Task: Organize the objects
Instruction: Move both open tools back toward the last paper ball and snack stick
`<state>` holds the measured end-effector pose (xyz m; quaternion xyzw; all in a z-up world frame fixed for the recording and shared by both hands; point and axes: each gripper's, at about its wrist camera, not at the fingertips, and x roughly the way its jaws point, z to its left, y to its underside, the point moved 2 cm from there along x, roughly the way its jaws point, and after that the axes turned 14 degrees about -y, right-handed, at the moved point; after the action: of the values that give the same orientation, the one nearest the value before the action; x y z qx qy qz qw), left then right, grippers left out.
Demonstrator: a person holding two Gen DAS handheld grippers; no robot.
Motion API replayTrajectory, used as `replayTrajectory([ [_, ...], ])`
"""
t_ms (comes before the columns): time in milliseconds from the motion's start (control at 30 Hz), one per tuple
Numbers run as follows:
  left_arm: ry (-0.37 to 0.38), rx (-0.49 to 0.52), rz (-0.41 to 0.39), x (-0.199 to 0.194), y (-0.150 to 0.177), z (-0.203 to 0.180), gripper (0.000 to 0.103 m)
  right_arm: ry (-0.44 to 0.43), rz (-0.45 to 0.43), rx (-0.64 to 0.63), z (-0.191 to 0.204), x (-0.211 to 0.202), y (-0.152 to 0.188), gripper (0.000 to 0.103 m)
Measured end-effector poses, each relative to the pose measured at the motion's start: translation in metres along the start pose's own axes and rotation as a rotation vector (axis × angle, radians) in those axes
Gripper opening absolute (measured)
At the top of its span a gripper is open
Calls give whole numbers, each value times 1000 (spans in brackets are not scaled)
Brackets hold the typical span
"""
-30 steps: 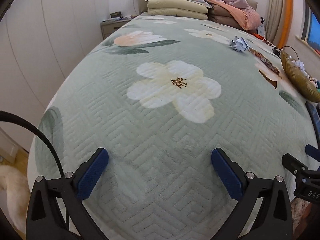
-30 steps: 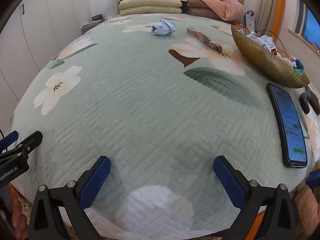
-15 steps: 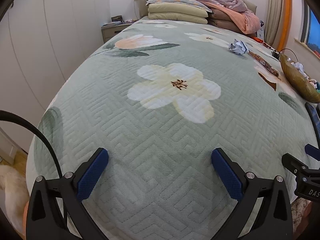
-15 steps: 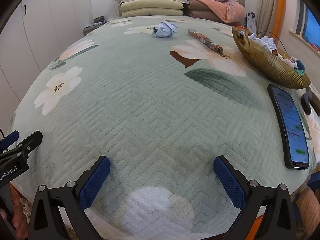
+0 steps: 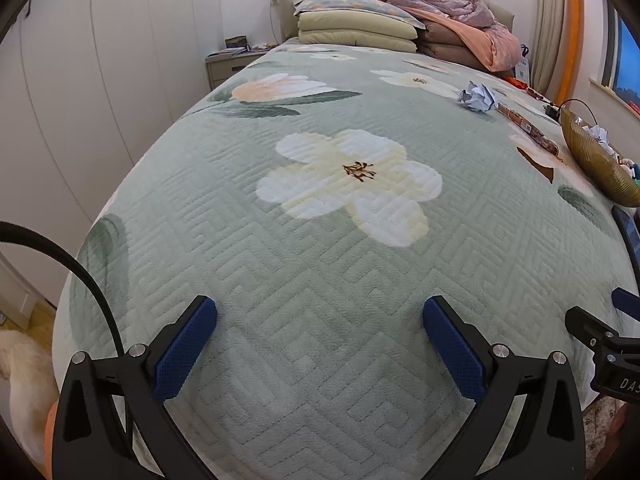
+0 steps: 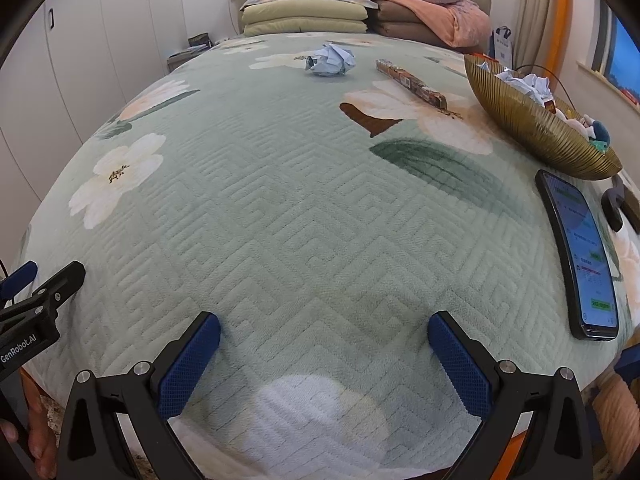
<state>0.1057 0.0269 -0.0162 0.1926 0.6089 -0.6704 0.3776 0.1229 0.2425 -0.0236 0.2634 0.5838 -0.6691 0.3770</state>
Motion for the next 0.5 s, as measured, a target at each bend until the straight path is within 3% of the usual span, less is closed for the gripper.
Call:
replayTrajectory([
  [500, -7, -2, -11, 1, -1, 0, 103, 8, -14, -14, -1, -1, 1, 103],
])
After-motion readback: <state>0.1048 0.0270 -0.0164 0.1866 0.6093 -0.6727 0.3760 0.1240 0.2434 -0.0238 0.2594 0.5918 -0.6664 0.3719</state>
